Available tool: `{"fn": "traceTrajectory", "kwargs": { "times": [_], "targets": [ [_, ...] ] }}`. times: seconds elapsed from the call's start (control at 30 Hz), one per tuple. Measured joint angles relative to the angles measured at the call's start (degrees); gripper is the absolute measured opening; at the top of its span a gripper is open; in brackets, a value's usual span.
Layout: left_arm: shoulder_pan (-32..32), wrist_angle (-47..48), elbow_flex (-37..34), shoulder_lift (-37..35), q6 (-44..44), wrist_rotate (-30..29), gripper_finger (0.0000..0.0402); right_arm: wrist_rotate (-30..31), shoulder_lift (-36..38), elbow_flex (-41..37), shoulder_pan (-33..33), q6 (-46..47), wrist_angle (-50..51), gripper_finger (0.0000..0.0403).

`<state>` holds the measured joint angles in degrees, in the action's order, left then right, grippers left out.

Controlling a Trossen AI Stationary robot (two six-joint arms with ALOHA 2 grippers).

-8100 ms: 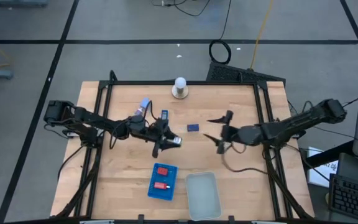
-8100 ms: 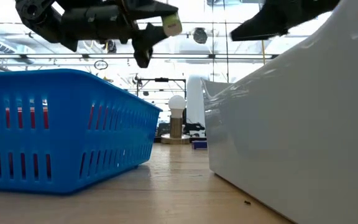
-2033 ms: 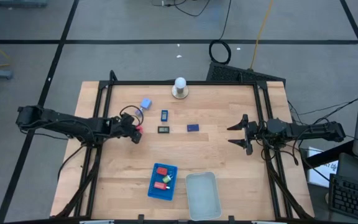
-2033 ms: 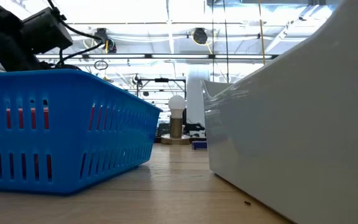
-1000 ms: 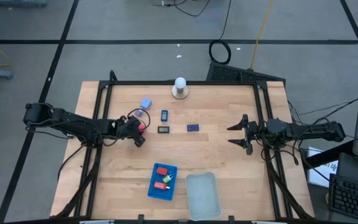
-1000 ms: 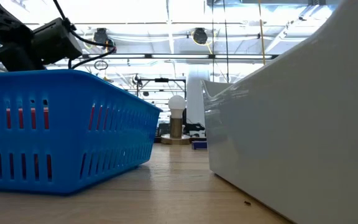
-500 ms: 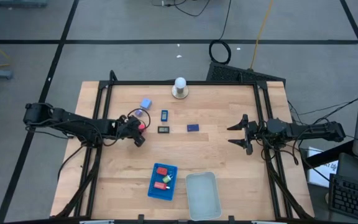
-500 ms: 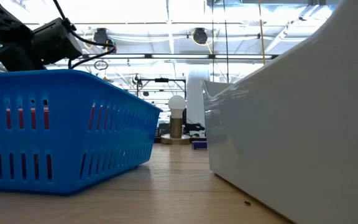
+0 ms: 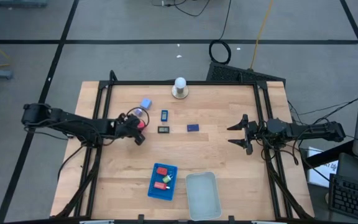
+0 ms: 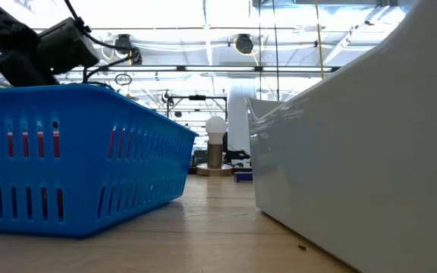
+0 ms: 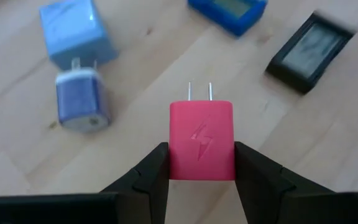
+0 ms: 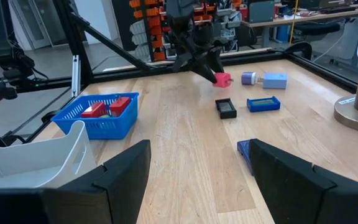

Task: Pick & Place Office items
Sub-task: Put the pink charger adapter into the blue bin

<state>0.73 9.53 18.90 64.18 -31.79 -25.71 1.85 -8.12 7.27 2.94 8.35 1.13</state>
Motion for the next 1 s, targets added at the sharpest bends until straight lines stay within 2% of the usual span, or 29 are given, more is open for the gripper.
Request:
{"fn": "traceTrajectory", "kwargs": {
  "times": [0.2,0.43,0.73,1.0],
  "targets": [
    [-2.02,-6.89,0.02,-3.19,5.47,1.89,0.0146,0.02,0.02,0.0,0.0,-0.12,0.0,0.0263],
    [-8.15,-16.76,0.04,-4.72,13.87,5.2,0.0152,0.02,0.0,0.0,0.0,-0.06,0.02,0.0263],
    [-16.58,-28.73,0.04,-4.72,22.96,13.95,0.0155,0.02,0.0,0.01,0.0,-0.06,0.02,0.0263],
    [-23.91,-34.8,0.05,-4.15,24.1,12.84,0.0146,0.02,0.02,0.02,0.0,-0.23,0.0,0.0263]
  ]
}}
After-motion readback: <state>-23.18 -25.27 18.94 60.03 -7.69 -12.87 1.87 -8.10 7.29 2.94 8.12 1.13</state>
